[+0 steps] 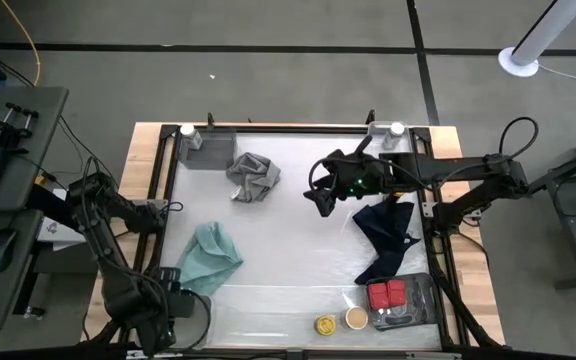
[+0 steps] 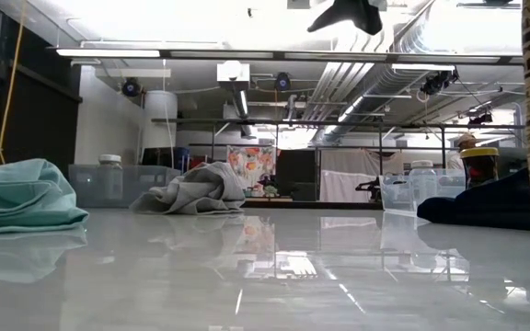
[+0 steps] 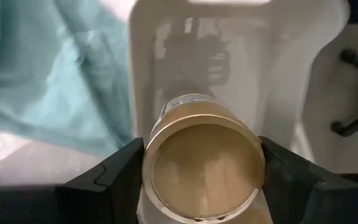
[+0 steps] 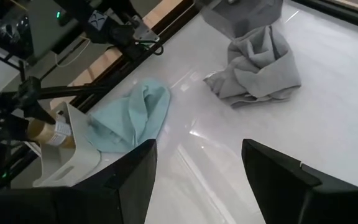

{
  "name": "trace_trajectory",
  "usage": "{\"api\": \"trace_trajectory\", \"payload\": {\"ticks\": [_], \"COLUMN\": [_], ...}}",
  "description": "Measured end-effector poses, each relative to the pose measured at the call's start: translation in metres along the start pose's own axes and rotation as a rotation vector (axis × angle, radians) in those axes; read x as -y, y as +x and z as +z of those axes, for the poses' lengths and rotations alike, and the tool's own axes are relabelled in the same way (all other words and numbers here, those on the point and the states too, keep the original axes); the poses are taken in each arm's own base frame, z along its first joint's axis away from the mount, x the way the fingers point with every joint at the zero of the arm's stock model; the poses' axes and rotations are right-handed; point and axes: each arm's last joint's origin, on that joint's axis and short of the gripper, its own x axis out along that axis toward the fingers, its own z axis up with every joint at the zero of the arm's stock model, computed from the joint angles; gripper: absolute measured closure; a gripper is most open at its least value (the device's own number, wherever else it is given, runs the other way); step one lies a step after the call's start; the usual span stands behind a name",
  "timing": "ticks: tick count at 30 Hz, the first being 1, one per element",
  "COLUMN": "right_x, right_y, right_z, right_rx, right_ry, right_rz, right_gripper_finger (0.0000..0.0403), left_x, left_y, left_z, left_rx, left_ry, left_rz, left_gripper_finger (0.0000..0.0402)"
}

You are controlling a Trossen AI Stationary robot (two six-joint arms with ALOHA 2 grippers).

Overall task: Sort spices by type
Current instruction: Put the top brown seasoning bottle into the white bin

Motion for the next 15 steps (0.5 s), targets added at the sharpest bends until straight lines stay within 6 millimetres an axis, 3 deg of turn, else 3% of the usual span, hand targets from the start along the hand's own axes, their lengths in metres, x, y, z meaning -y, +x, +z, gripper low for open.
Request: {"api": "trace_trajectory", "payload": {"ticks": [7, 15], "right_x": [0.0008, 0.0021], "right_y": [0.0001, 0.0], "right_z": [-0.0004, -0.0021], "right_rx": [-0.006, -0.025], "right_ry": [-0.037, -0.065], "right_rz": [-0.005, -0.017], "right_gripper_finger": [0.0169, 0.0169], "left_x": [0.0041, 0.0039], "left_y": [-0.0004, -0.0004], "left_z": [0.0025, 0.0026], "left_rx": [0.025, 0.026], "left_ry": [-0.075, -0.155], "left_rz": [-0.043, -0.041], "left_gripper_finger": [0.0166, 0.0135]}}
